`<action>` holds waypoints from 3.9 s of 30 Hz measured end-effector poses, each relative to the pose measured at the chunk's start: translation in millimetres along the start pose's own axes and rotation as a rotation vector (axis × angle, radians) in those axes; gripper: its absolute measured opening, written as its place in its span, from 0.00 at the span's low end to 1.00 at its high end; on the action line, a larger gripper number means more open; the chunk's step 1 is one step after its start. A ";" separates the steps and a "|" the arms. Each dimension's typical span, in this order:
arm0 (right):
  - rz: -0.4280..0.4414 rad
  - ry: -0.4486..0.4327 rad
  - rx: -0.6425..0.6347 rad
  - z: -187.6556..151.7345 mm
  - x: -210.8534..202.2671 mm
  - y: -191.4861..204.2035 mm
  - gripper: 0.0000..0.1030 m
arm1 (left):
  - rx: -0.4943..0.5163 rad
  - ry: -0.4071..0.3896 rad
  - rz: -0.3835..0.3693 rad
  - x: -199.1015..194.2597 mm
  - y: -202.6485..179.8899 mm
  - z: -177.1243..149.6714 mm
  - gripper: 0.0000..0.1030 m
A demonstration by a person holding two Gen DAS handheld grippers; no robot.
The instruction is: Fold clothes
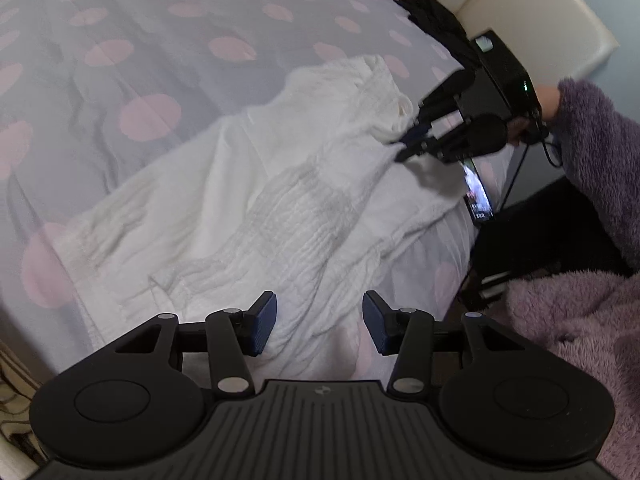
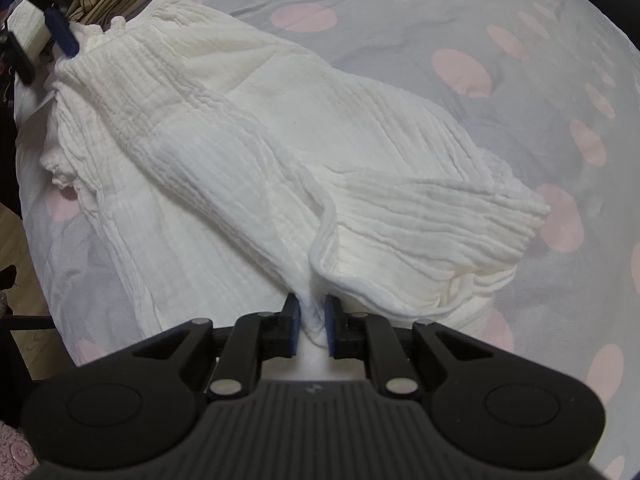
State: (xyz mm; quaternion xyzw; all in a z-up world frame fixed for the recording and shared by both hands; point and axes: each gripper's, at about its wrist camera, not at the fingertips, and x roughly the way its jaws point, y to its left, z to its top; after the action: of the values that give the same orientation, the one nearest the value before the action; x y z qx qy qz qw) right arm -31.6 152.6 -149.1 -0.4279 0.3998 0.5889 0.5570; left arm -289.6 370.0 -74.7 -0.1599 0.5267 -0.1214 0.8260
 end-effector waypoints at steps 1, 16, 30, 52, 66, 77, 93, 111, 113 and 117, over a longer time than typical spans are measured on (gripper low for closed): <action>-0.002 0.000 -0.002 -0.3 0.0 0.2 0.14 | -0.005 -0.014 0.007 -2.5 0.9 1.1 0.44; -0.014 0.002 -0.017 -4.5 6.5 4.7 0.16 | -0.178 -0.059 0.275 0.2 39.5 6.0 0.53; -0.018 -0.004 -0.017 -3.0 5.2 4.1 0.16 | -0.211 0.017 0.253 6.2 37.6 -0.6 0.12; -0.298 -0.325 0.187 15.1 -52.8 -19.8 0.25 | -0.373 -0.373 0.511 -49.8 67.2 8.0 0.08; -0.294 -0.316 0.342 15.2 -46.7 -43.9 0.26 | -0.376 -0.284 0.536 -22.8 73.8 9.3 0.40; -0.302 -0.284 0.375 10.9 -46.0 -49.9 0.29 | -0.408 -0.358 0.504 -15.9 80.2 6.1 0.04; -0.315 -0.238 0.410 2.7 -51.1 -52.9 0.29 | -0.237 -0.408 0.360 -40.6 28.2 19.7 0.00; -0.271 -0.202 0.378 9.1 -40.2 -45.2 0.36 | -0.415 -0.387 0.508 -26.7 84.5 14.2 0.50; -0.266 -0.197 0.378 10.6 -37.3 -44.8 0.36 | -0.464 -0.355 0.508 -20.1 97.3 11.8 0.51; -0.259 -0.186 0.374 13.2 -32.3 -44.3 0.38 | -0.602 -0.306 0.473 -10.8 125.7 1.5 0.51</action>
State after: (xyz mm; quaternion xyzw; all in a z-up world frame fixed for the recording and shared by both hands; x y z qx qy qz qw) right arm 12.3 157.6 -114.0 -0.3088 0.3906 0.4650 0.7320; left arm -288.6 489.8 -114.4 -0.2851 0.4321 0.2566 0.8162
